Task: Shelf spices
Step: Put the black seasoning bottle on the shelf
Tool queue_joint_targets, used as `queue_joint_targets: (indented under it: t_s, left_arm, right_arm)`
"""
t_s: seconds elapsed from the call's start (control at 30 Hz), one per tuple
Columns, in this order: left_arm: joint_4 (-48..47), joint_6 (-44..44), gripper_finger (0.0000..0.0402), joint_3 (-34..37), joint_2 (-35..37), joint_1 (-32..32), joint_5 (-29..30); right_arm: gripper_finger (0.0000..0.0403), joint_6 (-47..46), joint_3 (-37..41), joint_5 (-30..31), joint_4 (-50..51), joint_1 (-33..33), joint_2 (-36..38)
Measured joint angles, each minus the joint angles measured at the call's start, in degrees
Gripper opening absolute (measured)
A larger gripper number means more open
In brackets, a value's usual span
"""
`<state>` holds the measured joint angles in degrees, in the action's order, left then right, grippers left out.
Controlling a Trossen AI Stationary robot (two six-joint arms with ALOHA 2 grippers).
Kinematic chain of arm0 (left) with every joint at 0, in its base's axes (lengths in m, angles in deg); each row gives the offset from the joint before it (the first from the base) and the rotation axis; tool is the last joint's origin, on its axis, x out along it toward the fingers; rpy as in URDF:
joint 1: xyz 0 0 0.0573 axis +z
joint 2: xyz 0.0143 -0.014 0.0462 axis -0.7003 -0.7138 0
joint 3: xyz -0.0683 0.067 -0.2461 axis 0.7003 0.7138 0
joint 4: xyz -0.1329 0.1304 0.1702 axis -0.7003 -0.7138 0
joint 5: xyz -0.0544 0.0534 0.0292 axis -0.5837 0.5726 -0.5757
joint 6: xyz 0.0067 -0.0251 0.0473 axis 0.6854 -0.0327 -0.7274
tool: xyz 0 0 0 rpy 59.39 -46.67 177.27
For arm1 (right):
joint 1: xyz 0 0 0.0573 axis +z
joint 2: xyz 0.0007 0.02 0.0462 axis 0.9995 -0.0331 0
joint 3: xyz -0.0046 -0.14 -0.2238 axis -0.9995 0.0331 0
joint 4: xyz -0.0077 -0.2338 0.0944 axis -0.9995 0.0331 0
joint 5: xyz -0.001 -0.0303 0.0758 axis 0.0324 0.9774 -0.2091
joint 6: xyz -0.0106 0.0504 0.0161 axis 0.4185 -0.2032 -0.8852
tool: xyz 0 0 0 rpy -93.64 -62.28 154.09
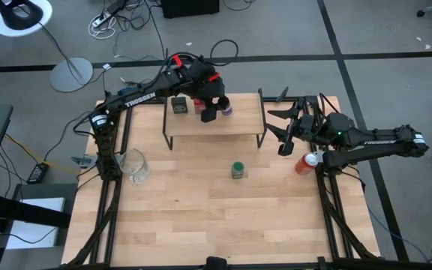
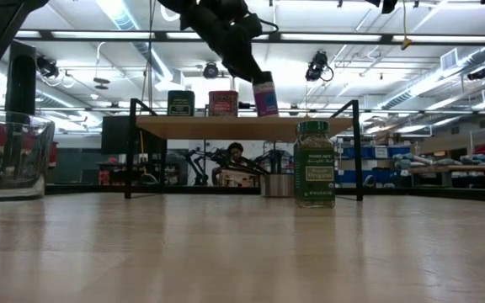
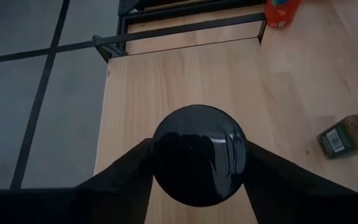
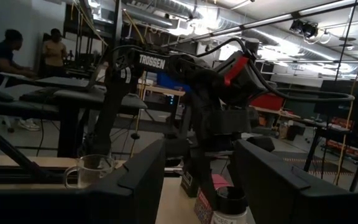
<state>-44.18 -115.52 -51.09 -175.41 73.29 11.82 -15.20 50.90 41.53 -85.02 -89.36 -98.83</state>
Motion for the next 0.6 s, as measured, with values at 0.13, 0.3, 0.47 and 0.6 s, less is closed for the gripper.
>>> queue_joint_targets:
  t_s: [0.13, 0.3, 0.47, 0.6]
  left_arm:
    - [0.73, 1.38, 0.0242, -0.02, 0.0, 0.0, -0.02]
    - [1.53, 2.64, 0.0271, -0.09, 0.0, 0.0, -0.09]
    - [2.23, 2.67, 0.0281, -0.09, 0.08, 0.0, 1.73]
    - [2.36, 2.81, 0.0282, -1.55, 0.11, 0.0, 2.21]
  right_arm:
    - [0.0194, 0.0, 0.0, 0.0, 0.02, 0.0, 0.0]
    - [0.0194, 0.0, 0.0, 0.0, 0.02, 0.0, 0.0]
    - [0.0194, 0.0, 0.0, 0.0, 0.0, 0.0, 0.0]
    - [0.0194, 0.0, 0.0, 0.0, 0.02, 0.0, 0.0]
